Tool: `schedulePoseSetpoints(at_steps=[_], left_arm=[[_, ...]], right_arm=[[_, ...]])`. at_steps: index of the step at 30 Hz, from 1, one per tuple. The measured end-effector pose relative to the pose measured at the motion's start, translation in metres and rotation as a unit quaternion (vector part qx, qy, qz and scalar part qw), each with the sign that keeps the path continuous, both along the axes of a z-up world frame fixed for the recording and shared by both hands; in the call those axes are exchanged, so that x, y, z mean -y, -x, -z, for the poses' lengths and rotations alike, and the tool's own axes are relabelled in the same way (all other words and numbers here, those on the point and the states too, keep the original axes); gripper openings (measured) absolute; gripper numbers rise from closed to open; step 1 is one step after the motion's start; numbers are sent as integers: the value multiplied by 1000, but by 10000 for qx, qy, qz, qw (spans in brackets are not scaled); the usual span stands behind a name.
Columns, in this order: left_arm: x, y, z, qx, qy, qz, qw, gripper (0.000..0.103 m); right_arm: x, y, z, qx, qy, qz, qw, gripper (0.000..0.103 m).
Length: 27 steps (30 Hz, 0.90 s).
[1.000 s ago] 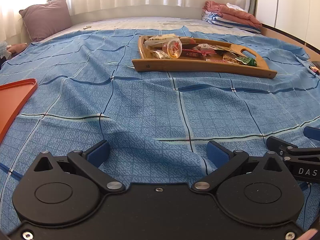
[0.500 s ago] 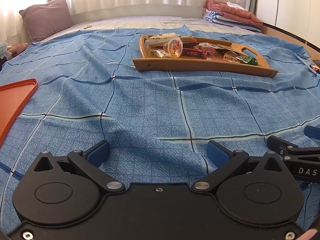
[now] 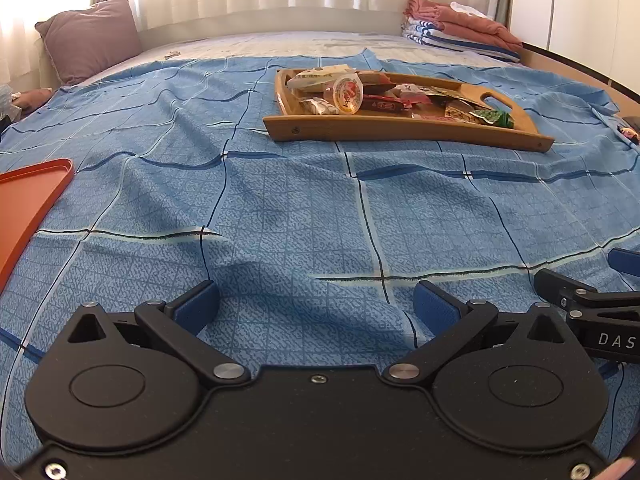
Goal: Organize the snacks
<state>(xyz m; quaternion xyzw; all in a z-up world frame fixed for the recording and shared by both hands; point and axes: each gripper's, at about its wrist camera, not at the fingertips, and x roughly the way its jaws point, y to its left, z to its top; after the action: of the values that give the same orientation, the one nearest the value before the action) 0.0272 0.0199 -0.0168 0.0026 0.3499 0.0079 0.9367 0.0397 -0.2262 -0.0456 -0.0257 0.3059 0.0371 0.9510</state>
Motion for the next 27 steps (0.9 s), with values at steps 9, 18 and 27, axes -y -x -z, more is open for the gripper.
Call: schedulePoseSetpoints(at_steps=[9,18,27], left_arm=[[0,0,0,6,-1,3,10000,103],[0,0,1,8,0,3,10000,103],[0,1,2,15,0,5,10000,103]], right_arm=[[0,1,0,12,-2,-1,10000,103],[0,1,1,17,-2,1,10000,103],[0,0,-1,42,-6,0,10000,103]])
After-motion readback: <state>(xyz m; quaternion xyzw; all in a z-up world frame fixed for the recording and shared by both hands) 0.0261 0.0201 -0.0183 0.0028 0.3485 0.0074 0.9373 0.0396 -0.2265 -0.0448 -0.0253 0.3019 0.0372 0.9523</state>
